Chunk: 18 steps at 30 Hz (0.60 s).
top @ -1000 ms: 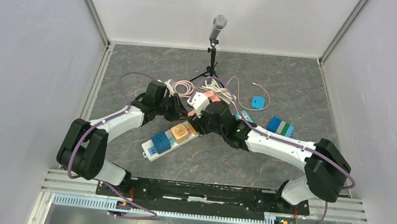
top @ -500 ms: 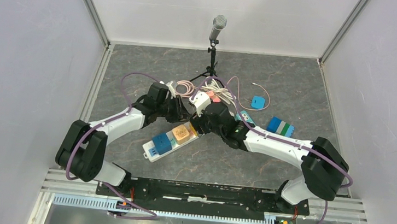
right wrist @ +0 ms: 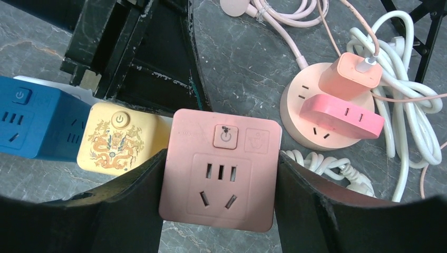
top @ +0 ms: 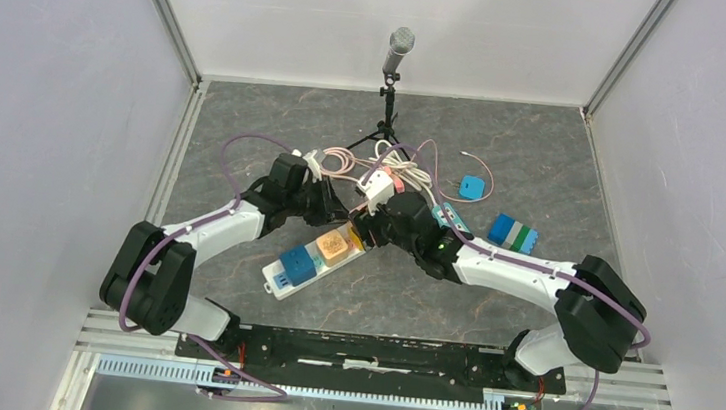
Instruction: Pull the plug off the socket
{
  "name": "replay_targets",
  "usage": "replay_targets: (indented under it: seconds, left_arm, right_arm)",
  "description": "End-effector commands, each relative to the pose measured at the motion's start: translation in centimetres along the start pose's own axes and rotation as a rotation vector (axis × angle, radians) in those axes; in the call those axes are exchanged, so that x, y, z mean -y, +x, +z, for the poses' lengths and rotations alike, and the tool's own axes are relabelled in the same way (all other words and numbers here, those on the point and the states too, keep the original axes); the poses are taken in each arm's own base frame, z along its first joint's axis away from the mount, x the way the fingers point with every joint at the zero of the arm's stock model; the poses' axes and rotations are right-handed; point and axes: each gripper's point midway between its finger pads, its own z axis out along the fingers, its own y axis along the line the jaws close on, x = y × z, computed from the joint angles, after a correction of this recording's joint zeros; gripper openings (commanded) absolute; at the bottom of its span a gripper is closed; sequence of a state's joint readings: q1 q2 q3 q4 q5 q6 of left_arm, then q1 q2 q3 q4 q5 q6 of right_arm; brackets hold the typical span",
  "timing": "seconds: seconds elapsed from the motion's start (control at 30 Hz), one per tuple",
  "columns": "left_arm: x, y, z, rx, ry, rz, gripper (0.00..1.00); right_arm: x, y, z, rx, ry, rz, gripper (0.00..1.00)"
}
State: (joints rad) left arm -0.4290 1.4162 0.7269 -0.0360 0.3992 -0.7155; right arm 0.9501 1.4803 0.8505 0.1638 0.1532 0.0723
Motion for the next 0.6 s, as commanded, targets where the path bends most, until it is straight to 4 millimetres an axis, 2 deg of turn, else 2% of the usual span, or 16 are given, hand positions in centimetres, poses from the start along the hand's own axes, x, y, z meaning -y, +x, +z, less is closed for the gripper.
replay_targets:
  seconds: [0.0, 0.2, 0.33, 0.47, 0.57]
  left_arm:
    - [-5.8, 6.4, -0.4, -0.191, -0.202, -0.027, 0.25]
    - [-6.5, 6.8, -0.5, -0.202, -0.231, -0.019, 0.25]
    - [-6.7, 7.0, -0.4, -0.211, -0.237, -0.022, 0.25]
    - [-6.4, 7.1, -0.3, -0.223, -0.223, -0.026, 0.24]
    - [-6.2, 7.1, -0.3, -0.225, -0.213, -0.026, 0.24]
  right_arm:
    - [-0.7, -5.7, -0.7, 0.172, -0.064, 0.028, 0.00]
    - [1.4, -4.2, -0.5, 0.105, 0.048, -0.201, 0.00]
    - [1.5, -3.5, -0.9, 0.129, 0.030, -0.327, 0.00]
    - [0.9, -4.0, -1.2, 0.174, -0.005, -0.302, 0.00]
    - [1.0, -4.3, -1.0, 0.172, -0.013, -0.221, 0.00]
